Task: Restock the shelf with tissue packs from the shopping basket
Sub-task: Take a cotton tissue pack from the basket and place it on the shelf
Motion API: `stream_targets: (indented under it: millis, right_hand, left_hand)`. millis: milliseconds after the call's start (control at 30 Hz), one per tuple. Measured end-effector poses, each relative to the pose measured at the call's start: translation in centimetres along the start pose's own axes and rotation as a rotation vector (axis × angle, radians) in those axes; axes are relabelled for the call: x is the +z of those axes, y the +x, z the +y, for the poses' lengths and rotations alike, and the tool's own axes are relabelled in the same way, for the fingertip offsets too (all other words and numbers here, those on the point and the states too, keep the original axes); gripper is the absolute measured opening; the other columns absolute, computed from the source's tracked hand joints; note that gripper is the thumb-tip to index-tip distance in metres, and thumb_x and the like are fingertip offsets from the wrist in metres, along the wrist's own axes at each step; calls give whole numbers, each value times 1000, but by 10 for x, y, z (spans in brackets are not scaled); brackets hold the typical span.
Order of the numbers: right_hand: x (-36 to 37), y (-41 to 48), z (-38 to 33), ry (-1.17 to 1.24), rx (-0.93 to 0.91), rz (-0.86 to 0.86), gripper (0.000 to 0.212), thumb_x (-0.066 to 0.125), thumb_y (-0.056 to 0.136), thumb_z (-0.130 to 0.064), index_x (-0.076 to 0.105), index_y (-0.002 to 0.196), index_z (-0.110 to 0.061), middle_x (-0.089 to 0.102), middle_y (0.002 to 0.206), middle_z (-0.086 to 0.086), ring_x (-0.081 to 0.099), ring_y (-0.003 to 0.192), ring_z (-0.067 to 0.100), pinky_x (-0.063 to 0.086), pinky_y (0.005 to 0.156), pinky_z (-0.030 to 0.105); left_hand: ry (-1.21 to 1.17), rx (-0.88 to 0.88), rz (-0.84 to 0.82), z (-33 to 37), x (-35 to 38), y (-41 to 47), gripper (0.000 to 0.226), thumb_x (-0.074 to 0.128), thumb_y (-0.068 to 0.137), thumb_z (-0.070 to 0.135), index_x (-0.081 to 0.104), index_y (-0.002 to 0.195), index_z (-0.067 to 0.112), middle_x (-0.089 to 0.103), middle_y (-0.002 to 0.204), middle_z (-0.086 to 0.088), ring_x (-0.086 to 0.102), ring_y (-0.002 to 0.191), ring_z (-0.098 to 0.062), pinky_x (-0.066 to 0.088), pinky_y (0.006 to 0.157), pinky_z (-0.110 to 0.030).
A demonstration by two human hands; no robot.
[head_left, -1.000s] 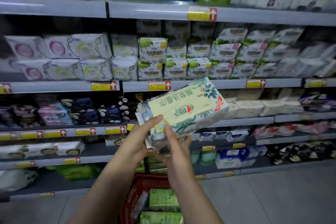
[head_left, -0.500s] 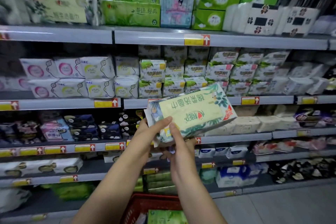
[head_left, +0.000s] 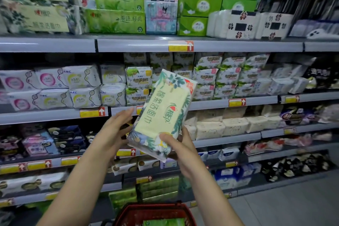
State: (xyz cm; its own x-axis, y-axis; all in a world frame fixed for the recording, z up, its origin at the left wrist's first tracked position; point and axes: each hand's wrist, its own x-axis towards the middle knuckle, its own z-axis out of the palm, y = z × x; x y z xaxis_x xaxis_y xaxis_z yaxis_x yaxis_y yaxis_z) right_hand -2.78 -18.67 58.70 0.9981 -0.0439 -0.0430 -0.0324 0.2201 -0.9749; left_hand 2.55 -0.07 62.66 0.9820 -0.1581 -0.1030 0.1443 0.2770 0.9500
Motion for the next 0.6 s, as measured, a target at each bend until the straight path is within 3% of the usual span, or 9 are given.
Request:
stream_targets:
  millis: [67,133,233,300,367,467,600]
  right_hand:
    - [-9,-1,-10,-46,7,-70,58,70,83,-16,43,134,-27,66,114,-15,65,98,-2,52,83,19]
    - [-19,-1,-22,-90,7,-131,54,70,83,-15,46,130,-29,68,107,-18,66,87,-9,49,70,8]
    - [-33,-1,-39,-173,6,-181,70,79,66,-30,50,130,-30,68,115,-11,66,102,4,51,84,19]
    - [-41,-3,-49,-193,5,-205,70,79,55,-31,57,121,-30,70,114,-5,67,102,14,52,80,26]
    - [-50,-5,-59,-209,-3,-242,60,79,55,-25,61,113,-30,72,108,-3,70,93,15,53,70,24]
    - [-59,-10,-72,-245,10,-305,52,77,59,-20,63,109,-28,74,103,-6,70,89,13,53,66,23]
    - [-63,-12,-86,-370,31,-399,44,67,73,-12,60,113,-30,72,109,-8,68,98,13,55,80,29]
  left_hand:
    - [-12,5,-25,8,-4,1,58,82,55,58,58,102,35,52,135,2,53,117,-25,38,103,-59]
    - [-13,11,-31,13,-10,2,71,83,53,57,58,115,32,52,136,1,56,116,-24,43,96,-53]
    - [-25,6,-29,15,-15,3,85,78,56,52,51,131,26,53,137,0,58,113,-23,48,85,-48]
    - [-41,-11,-49,15,-15,2,92,85,45,53,56,127,26,56,135,-3,60,111,-27,50,85,-52]
    - [-74,-2,-82,17,-13,1,87,87,42,53,62,120,25,61,131,-7,61,111,-32,53,83,-54]
    - [-131,19,-121,20,-14,0,106,92,34,55,57,127,18,63,124,-9,61,110,-35,58,73,-51]
    - [-136,9,-162,24,-17,-4,100,93,30,54,62,118,17,67,116,-13,67,99,-32,58,70,-50]
